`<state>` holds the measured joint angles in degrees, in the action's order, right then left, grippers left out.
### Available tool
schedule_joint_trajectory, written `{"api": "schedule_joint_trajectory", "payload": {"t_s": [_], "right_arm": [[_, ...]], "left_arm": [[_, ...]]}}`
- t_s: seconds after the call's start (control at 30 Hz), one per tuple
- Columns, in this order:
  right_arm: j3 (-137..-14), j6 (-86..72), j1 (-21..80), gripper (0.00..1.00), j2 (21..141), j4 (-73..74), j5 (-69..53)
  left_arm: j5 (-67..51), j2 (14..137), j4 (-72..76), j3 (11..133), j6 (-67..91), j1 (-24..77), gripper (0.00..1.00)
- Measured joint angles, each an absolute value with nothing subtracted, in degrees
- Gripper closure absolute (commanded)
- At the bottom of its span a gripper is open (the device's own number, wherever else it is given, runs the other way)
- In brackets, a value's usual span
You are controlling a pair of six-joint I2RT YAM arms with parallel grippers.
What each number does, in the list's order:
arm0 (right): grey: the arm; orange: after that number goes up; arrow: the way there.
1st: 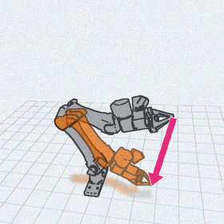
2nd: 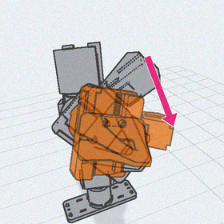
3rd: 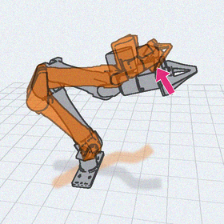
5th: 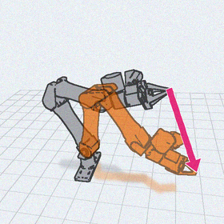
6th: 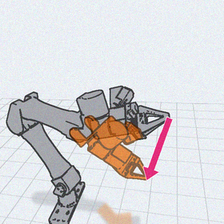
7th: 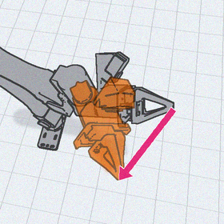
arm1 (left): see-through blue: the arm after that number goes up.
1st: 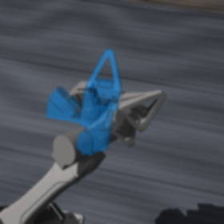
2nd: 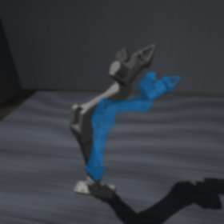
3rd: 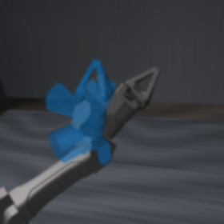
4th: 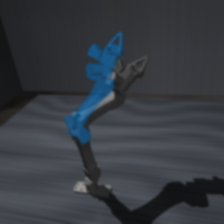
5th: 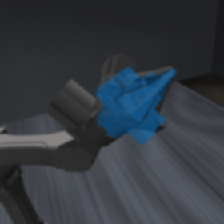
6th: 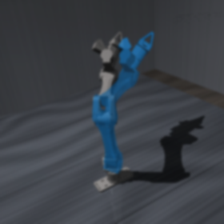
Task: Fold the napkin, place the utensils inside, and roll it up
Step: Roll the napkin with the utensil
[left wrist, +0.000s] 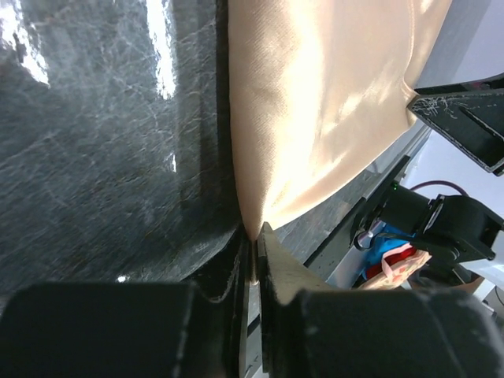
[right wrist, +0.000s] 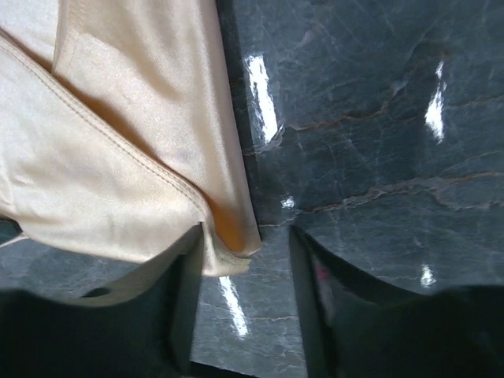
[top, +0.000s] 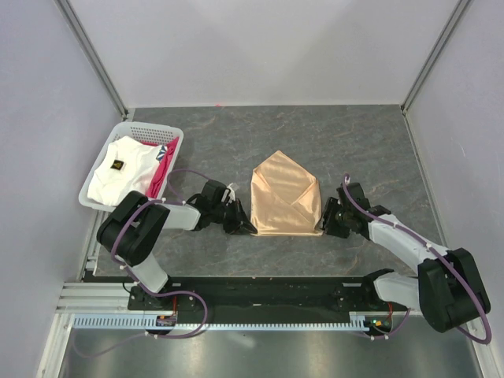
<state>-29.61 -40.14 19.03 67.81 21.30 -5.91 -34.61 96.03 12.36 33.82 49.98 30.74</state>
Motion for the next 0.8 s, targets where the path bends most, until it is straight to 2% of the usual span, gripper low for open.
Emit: {"api": "schedule_joint_trajectory", "payload": {"t_s": [0.13, 0.3, 0.43, 0.67, 0.8], "right_arm": [[-31.38, -35.73, 20.23, 0.29, 64.95, 22.50, -3.44], [-35.00, -28.45, 27.22, 0.27, 57.56, 21.93, 0.03], [-36.71, -24.18, 38.00, 0.26, 56.10, 18.79, 4.89], [-39.05, -20.05, 60.25, 0.25, 67.13, 14.57, 20.16], [-42.19, -17.78, 68.20, 0.25, 75.75, 12.12, 27.64]], "left_arm": [[-35.11, 96.03, 12.25, 34.41, 50.72, 30.74, 0.98], [-36.32, 96.03, 11.99, 35.24, 51.88, 30.74, 0.98], [-36.97, 96.01, 11.70, 35.68, 52.99, 30.72, 0.98], [-38.81, 95.96, 11.62, 35.73, 54.57, 29.67, 0.98], [-39.72, 95.96, 11.53, 35.73, 54.92, 28.93, 0.98]]}}
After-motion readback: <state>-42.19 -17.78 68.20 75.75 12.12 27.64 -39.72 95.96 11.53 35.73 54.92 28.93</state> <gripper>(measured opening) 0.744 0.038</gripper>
